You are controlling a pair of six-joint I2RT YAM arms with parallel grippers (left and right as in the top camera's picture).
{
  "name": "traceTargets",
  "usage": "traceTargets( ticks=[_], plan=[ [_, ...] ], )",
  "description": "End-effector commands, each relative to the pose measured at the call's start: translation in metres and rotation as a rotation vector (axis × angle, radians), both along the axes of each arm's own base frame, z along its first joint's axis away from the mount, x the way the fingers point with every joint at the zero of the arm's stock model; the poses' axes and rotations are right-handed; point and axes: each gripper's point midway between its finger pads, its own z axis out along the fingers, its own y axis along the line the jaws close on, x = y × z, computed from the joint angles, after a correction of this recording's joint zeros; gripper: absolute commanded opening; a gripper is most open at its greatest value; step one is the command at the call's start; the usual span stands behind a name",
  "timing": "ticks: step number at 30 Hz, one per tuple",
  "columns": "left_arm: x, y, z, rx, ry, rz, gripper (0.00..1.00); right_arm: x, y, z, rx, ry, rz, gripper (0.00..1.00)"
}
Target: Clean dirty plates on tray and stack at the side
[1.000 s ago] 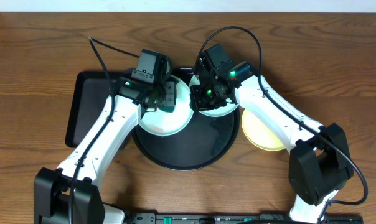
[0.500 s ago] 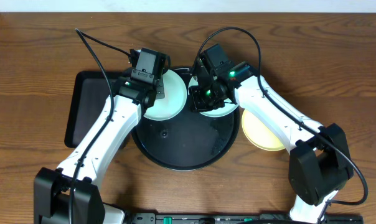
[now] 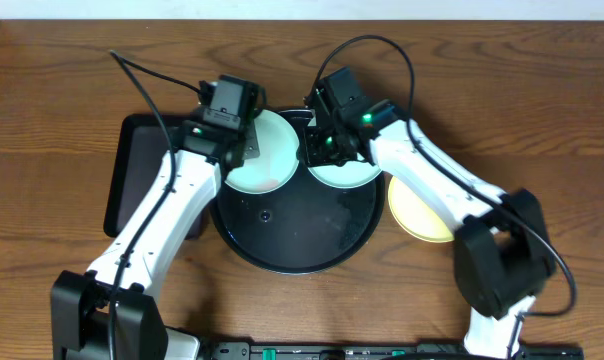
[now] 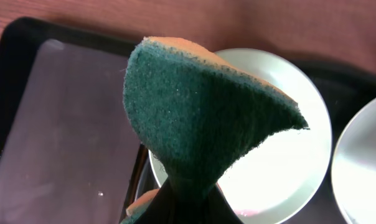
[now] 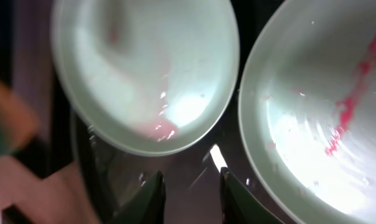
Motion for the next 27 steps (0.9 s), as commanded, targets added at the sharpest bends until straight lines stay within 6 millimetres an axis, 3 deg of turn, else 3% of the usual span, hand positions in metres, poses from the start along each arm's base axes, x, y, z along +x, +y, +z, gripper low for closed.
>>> traceTargets(
  ticks=[1,7,12,27],
  plan=[
    [0.012,-0.002,0.016,-0.05,-0.038,0.012,0.07,0.002,0.006,-0.026,-0.011,0.054,-0.038,0.25],
    [0.009,-0.001,0.014,-0.046,-0.024,0.012,0.08,0.007,0.013,-0.043,-0.055,0.033,-0.094,0.25],
    [0.004,0.0,0.011,-0.04,0.0,0.013,0.08,0.007,0.022,-0.057,-0.076,0.018,-0.097,0.18],
    [0.002,0.001,0.01,-0.036,0.01,0.013,0.08,0.004,0.019,-0.083,-0.176,0.001,-0.127,0.12]
  ],
)
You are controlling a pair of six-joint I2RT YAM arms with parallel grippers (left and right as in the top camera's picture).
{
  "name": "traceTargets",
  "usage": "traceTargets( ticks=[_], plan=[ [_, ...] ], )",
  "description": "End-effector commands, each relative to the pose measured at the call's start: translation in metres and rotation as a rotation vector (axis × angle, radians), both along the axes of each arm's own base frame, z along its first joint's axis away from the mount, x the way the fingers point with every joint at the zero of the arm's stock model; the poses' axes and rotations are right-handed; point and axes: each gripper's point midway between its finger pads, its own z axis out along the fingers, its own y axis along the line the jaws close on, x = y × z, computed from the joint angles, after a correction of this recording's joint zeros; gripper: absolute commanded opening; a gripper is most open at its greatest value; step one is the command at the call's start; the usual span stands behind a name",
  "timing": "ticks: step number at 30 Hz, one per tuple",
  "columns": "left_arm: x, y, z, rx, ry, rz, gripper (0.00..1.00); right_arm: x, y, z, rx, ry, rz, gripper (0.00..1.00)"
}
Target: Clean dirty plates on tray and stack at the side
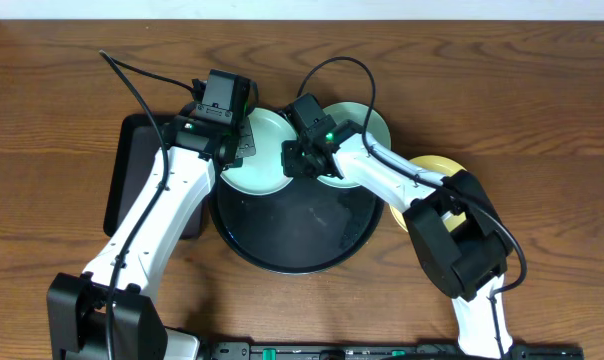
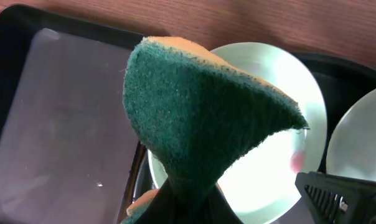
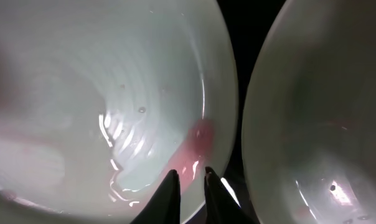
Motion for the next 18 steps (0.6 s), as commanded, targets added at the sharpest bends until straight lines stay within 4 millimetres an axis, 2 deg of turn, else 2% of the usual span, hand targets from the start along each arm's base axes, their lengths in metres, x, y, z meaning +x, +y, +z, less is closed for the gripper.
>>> traceTargets(
  ticks=[1,7,18],
  plan=[
    [0.006,0.0,0.009,-0.006,-0.024,0.013,0.07,-0.005,-0.005,-0.019,-0.056,0.033,-0.019,0.12],
    [0.007,0.0,0.009,-0.006,-0.024,0.013,0.07,-0.011,-0.004,-0.015,-0.017,0.076,-0.004,0.13],
    [0.007,0.0,0.009,-0.006,-0.024,0.013,0.08,-0.062,-0.022,-0.026,-0.12,0.245,0.12,0.12]
  ],
)
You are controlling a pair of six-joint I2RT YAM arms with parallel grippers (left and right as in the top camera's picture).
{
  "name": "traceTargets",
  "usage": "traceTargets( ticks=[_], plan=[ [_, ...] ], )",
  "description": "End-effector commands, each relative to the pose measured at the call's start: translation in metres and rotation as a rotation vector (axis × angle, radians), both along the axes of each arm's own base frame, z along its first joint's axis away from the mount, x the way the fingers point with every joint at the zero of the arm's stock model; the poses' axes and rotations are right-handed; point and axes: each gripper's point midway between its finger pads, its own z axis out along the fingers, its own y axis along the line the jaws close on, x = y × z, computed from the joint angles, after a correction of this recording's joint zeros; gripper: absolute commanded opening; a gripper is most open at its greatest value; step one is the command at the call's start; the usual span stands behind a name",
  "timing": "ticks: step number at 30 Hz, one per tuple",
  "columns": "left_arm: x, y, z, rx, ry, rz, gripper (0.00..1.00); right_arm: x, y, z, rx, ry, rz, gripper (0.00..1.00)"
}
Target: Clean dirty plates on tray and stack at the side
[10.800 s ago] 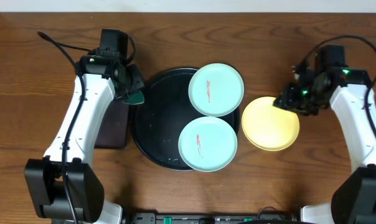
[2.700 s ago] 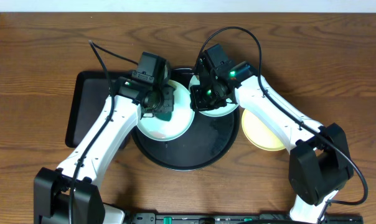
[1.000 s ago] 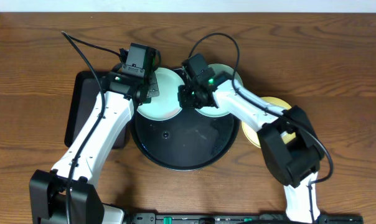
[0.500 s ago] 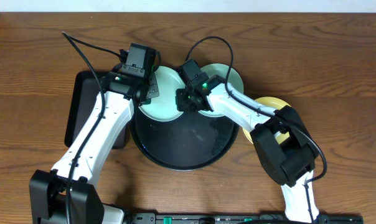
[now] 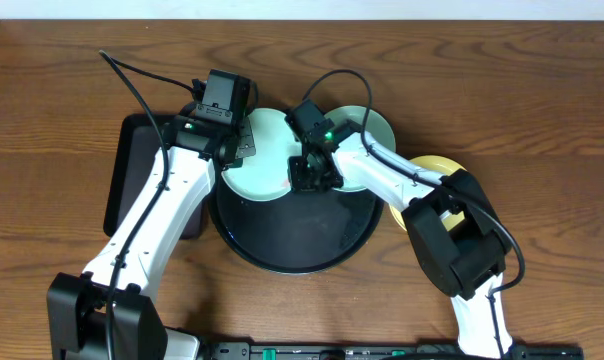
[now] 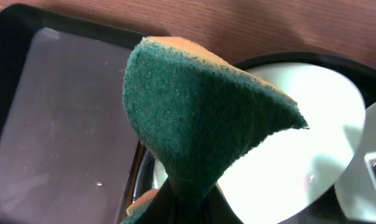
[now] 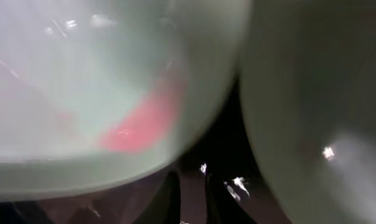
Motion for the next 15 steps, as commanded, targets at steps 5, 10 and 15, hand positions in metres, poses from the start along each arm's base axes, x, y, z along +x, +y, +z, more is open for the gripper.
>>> traceTargets(
  ticks=[5,10,15],
  plan=[
    [0.007,0.0,0.009,-0.007,-0.027,0.013,0.07,-0.01,-0.001,-0.008,-0.02,0.028,0.049,0.14],
    [0.007,0.0,0.009,-0.007,-0.025,0.013,0.07,0.011,0.008,-0.003,0.036,-0.041,0.017,0.16],
    [0.007,0.0,0.009,-0.007,-0.025,0.013,0.07,0.036,0.008,0.0,0.042,-0.124,-0.07,0.19]
  ],
)
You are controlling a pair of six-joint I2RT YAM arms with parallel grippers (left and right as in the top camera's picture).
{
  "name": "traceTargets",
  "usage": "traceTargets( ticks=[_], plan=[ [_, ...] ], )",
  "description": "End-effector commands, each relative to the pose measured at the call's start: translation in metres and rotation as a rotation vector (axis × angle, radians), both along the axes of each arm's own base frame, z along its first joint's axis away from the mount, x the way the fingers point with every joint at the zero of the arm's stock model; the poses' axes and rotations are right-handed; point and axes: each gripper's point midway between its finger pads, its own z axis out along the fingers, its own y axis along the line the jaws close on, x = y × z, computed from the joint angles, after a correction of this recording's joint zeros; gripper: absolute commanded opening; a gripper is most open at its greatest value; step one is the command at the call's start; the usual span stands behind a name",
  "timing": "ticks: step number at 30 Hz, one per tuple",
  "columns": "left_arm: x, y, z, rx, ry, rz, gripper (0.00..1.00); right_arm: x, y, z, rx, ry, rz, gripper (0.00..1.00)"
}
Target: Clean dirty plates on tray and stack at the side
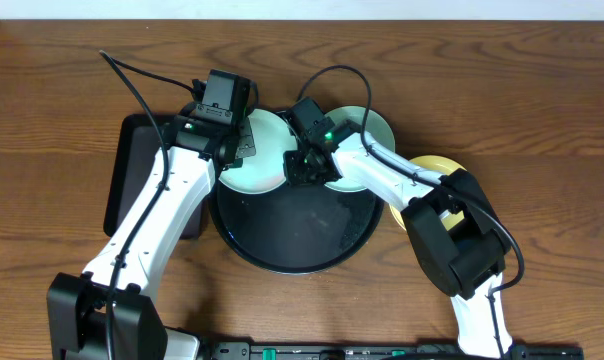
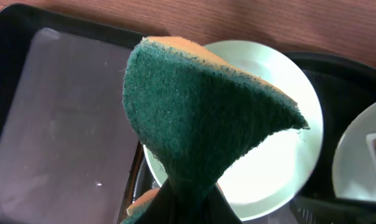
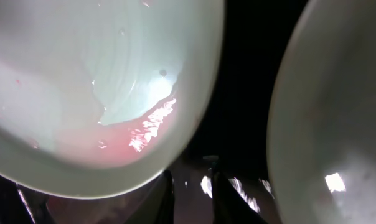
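Observation:
Two pale green plates lie at the back of the round black tray (image 1: pixel 292 235). The left plate (image 1: pixel 262 145) (image 2: pixel 269 168) (image 3: pixel 113 74) carries a pink smear near its rim. The right plate (image 1: pixel 372 128) (image 3: pixel 337 124) sits partly under my right arm. My left gripper (image 1: pixel 230 150) (image 2: pixel 188 208) is shut on a green sponge (image 2: pixel 194 112) with an orange back, held over the left plate's left edge. My right gripper (image 1: pixel 300 168) (image 3: pixel 191 190) sits low between the two plates. Its fingers stand a little apart, with only dark tray between them, just below the left plate's rim.
A black rectangular tray (image 1: pixel 132 175) (image 2: pixel 57 124) lies left of the round tray. A yellow plate (image 1: pixel 437 172) rests on the wooden table to the right, beside my right arm. Cables arch over the back of the table.
The left plate, which reached further right and looked raised, now lies back to the left and lower. My right gripper has moved slightly up-left and its fingers stand a bit wider. The sponge has not moved.
My right gripper was open over the gap between the plates, above the right one. Then it was at the left plate's right rim with its fingers close together. Then the plate stood shifted and raised. Now the plate lies back down. My left gripper held the sponge throughout.

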Motion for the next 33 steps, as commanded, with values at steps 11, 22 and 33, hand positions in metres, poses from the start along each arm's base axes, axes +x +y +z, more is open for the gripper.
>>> traceTargets(
  ticks=[11,22,33],
  plan=[
    [0.005,0.0,0.006,-0.004,-0.016,0.013,0.07,0.005,-0.003,0.004,0.034,0.031,-0.065,0.21],
    [0.005,0.0,0.006,-0.004,-0.016,0.013,0.07,0.028,-0.001,0.02,0.082,-0.056,-0.082,0.28],
    [0.005,0.0,0.006,-0.004,-0.016,0.013,0.07,0.042,0.007,0.019,0.023,-0.18,-0.138,0.27]
  ],
)
